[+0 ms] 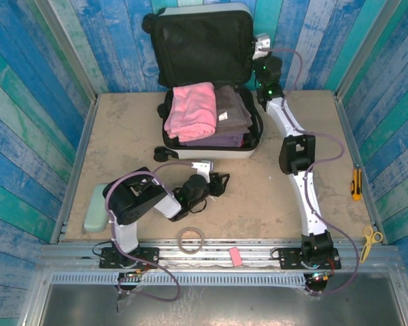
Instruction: Pack the luggage
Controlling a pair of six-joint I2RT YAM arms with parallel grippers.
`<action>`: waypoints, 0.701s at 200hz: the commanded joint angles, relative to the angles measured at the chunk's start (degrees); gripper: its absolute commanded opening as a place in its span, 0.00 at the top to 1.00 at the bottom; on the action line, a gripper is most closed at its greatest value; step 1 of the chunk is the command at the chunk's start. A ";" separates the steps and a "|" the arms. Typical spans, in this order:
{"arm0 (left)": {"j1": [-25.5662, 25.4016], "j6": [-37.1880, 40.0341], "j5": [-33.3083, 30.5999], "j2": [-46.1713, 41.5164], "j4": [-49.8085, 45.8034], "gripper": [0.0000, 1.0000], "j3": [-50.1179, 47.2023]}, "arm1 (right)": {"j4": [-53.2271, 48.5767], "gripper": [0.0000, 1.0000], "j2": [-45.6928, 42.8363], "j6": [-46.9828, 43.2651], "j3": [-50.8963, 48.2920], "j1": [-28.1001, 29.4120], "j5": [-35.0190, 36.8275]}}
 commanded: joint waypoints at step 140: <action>4.68 -9.22 -2.57 13.03 6.58 0.53 12.90 | 24.32 0.99 -27.40 -1.13 -51.86 -0.17 -6.48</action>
